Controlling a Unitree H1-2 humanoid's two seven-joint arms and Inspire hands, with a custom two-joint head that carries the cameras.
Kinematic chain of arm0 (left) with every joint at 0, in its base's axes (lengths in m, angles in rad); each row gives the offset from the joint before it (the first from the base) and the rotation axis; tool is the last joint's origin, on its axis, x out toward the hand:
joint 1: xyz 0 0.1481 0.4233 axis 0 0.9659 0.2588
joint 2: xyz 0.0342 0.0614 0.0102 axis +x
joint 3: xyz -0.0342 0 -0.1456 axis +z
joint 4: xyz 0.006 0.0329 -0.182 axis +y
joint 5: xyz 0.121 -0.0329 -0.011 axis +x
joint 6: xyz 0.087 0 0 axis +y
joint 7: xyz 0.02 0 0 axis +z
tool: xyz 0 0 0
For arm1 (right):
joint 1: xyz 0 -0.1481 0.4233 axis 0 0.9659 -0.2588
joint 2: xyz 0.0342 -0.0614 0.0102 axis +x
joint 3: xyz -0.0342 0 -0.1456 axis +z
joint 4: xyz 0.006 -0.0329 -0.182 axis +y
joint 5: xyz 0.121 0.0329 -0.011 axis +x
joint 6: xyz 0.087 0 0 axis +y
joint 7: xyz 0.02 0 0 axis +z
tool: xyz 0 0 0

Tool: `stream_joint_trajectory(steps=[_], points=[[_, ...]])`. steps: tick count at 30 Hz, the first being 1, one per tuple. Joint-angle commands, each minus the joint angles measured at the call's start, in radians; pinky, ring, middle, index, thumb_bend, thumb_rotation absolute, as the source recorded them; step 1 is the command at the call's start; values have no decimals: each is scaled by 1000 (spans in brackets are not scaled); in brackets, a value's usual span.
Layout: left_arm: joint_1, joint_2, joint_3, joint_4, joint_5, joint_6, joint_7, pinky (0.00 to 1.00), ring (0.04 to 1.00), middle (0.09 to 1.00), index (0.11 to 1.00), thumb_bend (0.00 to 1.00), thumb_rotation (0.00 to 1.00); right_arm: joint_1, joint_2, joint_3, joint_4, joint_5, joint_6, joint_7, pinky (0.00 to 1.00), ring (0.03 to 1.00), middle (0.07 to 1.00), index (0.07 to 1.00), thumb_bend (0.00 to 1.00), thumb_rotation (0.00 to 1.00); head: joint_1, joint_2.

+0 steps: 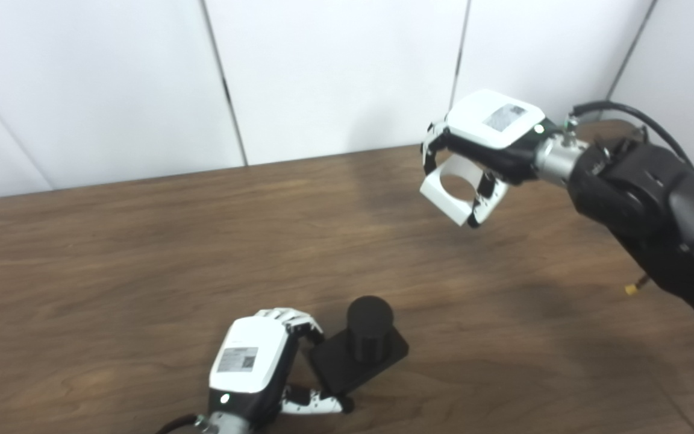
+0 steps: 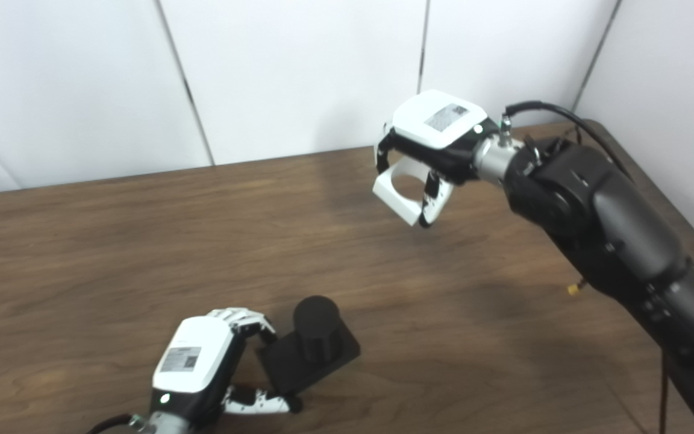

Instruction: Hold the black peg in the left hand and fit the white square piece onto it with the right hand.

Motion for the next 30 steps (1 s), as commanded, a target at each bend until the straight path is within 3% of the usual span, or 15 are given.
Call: stream_joint_trajectory(steps=[1, 8, 17, 30], points=[[-7, -3, -21, 47, 61, 23, -33, 779, 773, 719, 489, 514, 46, -34, -2, -25, -64, 15, 5, 26, 784, 850, 765, 487, 518, 130, 11, 16], [-28, -22, -37, 41, 81, 47, -59, 784, 781, 724, 489, 513, 47, -50, 39, -58, -185, 120, 81, 139, 767, 848, 770, 488, 518, 127, 62, 87], [-58, -42, -50, 42, 104, 75, -89, 777, 787, 730, 489, 510, 50, -100, 71, -46, -253, 153, 124, 242, 748, 842, 765, 486, 520, 127, 93, 169], [-71, -41, -55, 25, 119, 92, -130, 777, 793, 730, 489, 509, 50, -122, 103, 1, -264, 197, 138, 310, 741, 841, 757, 485, 521, 128, 62, 201]])
